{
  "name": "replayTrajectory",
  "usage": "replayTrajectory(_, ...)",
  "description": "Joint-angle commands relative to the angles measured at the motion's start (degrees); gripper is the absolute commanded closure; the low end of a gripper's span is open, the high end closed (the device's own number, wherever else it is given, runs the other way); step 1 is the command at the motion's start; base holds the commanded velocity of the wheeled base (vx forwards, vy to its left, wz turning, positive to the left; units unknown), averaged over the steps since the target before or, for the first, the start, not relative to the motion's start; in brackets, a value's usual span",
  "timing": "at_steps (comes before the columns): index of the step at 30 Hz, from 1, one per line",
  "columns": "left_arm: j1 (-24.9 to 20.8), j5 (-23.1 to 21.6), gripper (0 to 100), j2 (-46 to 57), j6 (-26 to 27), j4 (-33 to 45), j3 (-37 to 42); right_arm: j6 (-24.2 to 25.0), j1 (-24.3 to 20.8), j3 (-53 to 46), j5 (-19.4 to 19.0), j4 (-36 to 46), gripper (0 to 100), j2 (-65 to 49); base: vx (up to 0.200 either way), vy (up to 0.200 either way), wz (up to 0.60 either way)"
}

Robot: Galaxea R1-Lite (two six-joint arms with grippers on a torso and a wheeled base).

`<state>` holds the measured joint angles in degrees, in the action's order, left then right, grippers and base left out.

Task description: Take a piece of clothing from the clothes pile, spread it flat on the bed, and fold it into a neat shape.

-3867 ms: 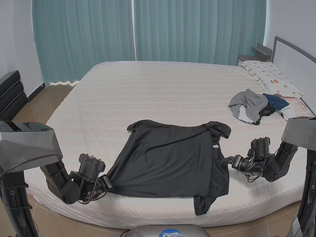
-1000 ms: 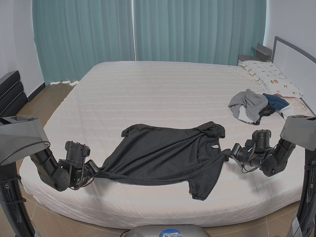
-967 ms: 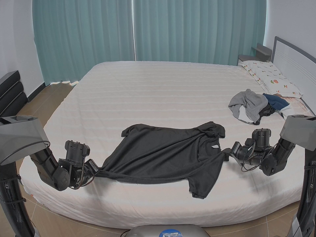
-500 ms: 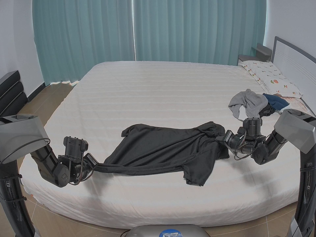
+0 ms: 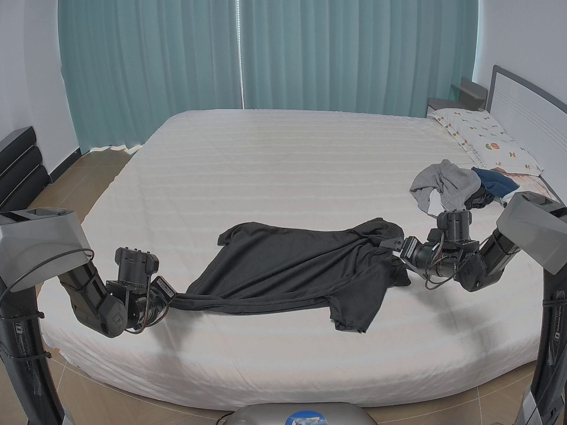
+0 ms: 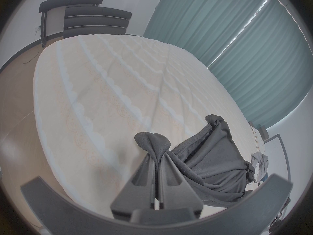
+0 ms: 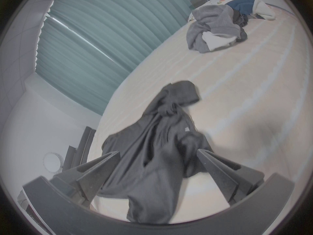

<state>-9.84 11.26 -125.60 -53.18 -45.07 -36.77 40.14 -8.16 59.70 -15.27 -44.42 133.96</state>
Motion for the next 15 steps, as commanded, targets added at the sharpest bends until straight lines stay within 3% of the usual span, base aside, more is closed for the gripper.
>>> replayTrajectory(1,-0.01,-0.63,100,0.36,0.0,0.16,0.56,-2.26,-1.34,-8.81,-0.63,1.36,0,-6.7,0.0,0.0,0.0)
replayTrajectory(5,-0.27,-2.12,100,1.85,0.18,0.16,2.14,-1.56,-4.76,-16.89,-1.07,1.18,0,-7.84,0.0,0.0,0.0)
replayTrajectory(9,-0.45,-4.85,100,3.87,0.35,0.77,3.46,-1.74,-7.31,-16.81,-0.28,0.57,0,-3.53,0.0,0.0,0.0)
replayTrajectory(15,-0.45,-5.29,100,4.84,2.29,3.76,3.72,-1.65,-8.81,-13.2,-0.11,0.83,0,-1.16,0.0,0.0,0.0)
